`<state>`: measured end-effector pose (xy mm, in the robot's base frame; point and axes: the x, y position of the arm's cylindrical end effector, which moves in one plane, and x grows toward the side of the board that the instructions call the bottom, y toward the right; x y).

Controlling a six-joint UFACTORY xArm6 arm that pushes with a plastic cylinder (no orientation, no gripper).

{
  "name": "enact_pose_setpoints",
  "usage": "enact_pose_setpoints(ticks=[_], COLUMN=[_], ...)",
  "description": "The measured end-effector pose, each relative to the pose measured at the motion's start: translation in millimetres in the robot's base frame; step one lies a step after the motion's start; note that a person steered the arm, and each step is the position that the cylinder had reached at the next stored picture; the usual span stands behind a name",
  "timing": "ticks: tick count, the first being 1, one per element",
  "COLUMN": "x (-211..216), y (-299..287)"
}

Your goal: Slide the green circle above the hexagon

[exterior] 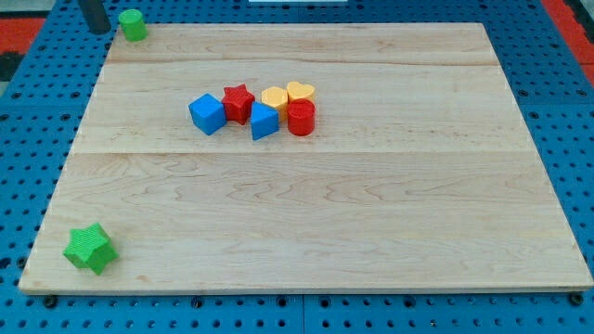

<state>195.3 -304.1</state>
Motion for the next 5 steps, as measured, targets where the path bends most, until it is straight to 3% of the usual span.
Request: enact_pose_setpoints(ticks=[1,2,3,4,5], x=[-3.2,58.1,122.6,80.4,-0.1], y=[14.9,122.1,179.6,289.2,264.0])
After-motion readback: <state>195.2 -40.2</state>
